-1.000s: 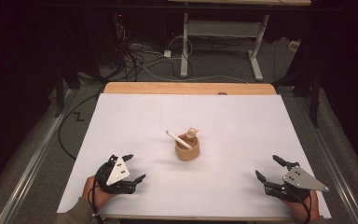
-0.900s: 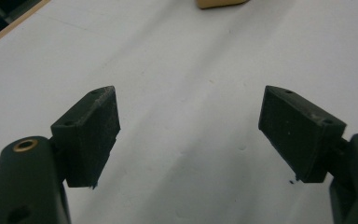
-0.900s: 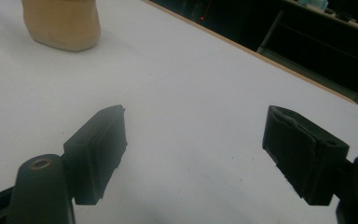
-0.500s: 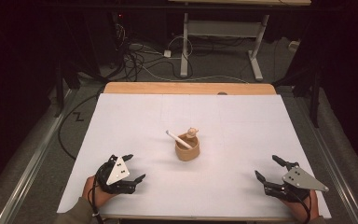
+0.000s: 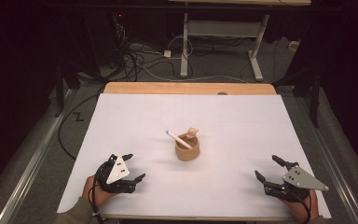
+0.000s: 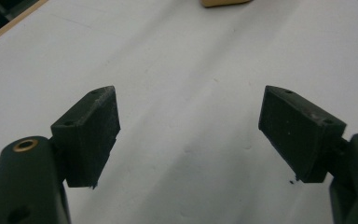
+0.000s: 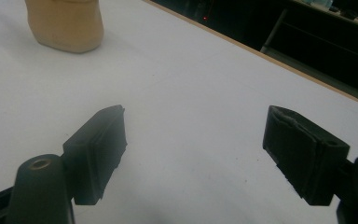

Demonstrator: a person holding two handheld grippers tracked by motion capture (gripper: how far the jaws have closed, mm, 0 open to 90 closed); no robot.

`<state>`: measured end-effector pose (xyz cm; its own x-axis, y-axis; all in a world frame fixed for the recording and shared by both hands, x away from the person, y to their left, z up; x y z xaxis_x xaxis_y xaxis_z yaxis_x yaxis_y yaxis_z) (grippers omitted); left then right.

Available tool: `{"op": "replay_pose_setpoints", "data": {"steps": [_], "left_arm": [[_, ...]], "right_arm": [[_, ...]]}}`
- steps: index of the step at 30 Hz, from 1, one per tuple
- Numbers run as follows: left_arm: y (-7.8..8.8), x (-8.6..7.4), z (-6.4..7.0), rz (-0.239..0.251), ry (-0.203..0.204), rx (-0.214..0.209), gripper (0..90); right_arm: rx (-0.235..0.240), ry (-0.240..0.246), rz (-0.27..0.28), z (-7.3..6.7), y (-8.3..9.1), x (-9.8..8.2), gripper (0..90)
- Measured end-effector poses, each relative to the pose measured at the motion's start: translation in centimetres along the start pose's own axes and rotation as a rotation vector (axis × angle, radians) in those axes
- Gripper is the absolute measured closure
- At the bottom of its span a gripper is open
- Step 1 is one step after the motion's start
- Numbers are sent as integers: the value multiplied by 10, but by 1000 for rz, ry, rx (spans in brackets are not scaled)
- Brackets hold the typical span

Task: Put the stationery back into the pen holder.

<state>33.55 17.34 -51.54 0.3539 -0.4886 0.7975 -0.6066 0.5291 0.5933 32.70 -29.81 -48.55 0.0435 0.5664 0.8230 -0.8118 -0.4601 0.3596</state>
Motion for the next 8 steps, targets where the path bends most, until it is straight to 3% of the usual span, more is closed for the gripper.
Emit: {"op": "replay_pose_setpoints", "data": {"steps": [8], "left_arm": [[0, 1, -1, 8, 10, -3, 196]], "right_arm": [[1, 0, -1, 0, -1, 1, 214]]}}
Point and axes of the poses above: each handheld gripper's, and its own axes: y roughly backward along the jaws, x roughly out of its top, z roughly to its right, the point moved 6 cm from there along -y, roughly forward along the jaws, and after that the axes turned 11 degrees about y, right-handed, at the moved point
